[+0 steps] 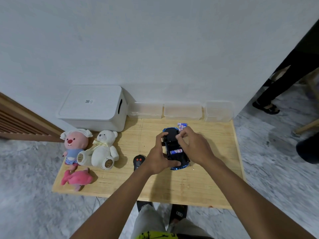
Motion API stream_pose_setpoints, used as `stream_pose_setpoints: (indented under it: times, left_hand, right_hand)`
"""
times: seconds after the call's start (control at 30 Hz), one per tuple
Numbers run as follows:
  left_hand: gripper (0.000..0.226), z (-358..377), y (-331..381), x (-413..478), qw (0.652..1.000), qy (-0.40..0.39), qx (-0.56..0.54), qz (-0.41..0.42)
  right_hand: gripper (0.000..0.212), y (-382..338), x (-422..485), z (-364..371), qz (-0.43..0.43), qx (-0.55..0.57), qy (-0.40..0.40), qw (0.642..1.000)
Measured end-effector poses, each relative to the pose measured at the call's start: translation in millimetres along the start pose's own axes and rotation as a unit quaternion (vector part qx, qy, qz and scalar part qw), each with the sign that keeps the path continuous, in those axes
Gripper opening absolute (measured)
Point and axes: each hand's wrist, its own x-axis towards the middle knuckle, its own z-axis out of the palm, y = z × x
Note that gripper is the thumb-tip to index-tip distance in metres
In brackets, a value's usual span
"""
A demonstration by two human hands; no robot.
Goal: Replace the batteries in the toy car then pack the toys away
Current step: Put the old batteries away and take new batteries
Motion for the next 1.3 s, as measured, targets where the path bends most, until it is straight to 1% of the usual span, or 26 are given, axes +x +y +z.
stream_pose_setpoints:
  times: [0.1,0.2,0.27,0.4,0.53,0.7,0.87,0.97,1.07,1.13,1.2,1.3]
  left_hand:
    - [0.11,-1.9,0.4,-1.2,1.0,-0.001,-0.002,-0.001]
    - [0.111,-2.6,1.6,-1.9,1.0,0.001,-0.003,0.0]
    - [0.111,-2.6,2.5,-1.9,1.0,0.003,-0.004,-0.002]
    - [0.113,-0.8,4.0,-1.2,1.0,0.017,0.006,0.0]
    - [0.117,-0.4,5.1,-0.1,1.0,0.025,0.009,0.007]
    - [0.119,1.0,4.4,0.9,1.0,0.019,-0.001,0.022]
    - [0.118,4.7,2.2,0.3,0.998,0.053,-0.006,0.033]
    - [0.117,5.9,3.7,1.6,0.997,0.071,-0.01,0.041]
    - [0.117,4.8,5.7,3.3,0.996,0.077,-0.004,0.036]
    - [0.117,3.3,6.6,3.3,0.997,0.073,-0.002,0.033]
    - [0.116,0.7,7.0,2.0,0.998,0.063,0.002,0.032]
    - [0.116,-3.1,8.9,0.1,0.998,0.056,0.006,0.025]
  right_hand:
    - [0.011,6.2,0.7,-3.4,0.069,0.019,-0.027,0.997]
    - [0.028,8.4,2.5,-5.5,0.098,0.021,-0.069,0.993]
    - [0.031,7.8,1.5,-3.1,0.113,0.025,-0.082,0.99]
    - [0.027,7.6,-4.6,6.0,0.121,0.009,-0.067,0.99]
    - [0.032,3.0,-9.8,15.6,0.123,-0.004,-0.037,0.992]
    - [0.044,-1.3,-3.0,24.3,0.159,-0.009,-0.019,0.987]
    - [0.05,-6.3,0.0,28.5,0.182,-0.03,-0.015,0.983]
    - [0.052,-7.6,-1.6,29.3,0.195,0.013,-0.002,0.981]
    - [0.042,-12.7,-2.8,28.1,0.203,0.066,0.011,0.977]
    - [0.04,-11.1,-2.2,28.3,0.22,0.107,0.006,0.97]
    - [0.043,-7.0,-1.2,27.7,0.237,0.151,0.0,0.96]
    - [0.041,-2.5,-0.7,24.7,0.236,0.177,0.008,0.955]
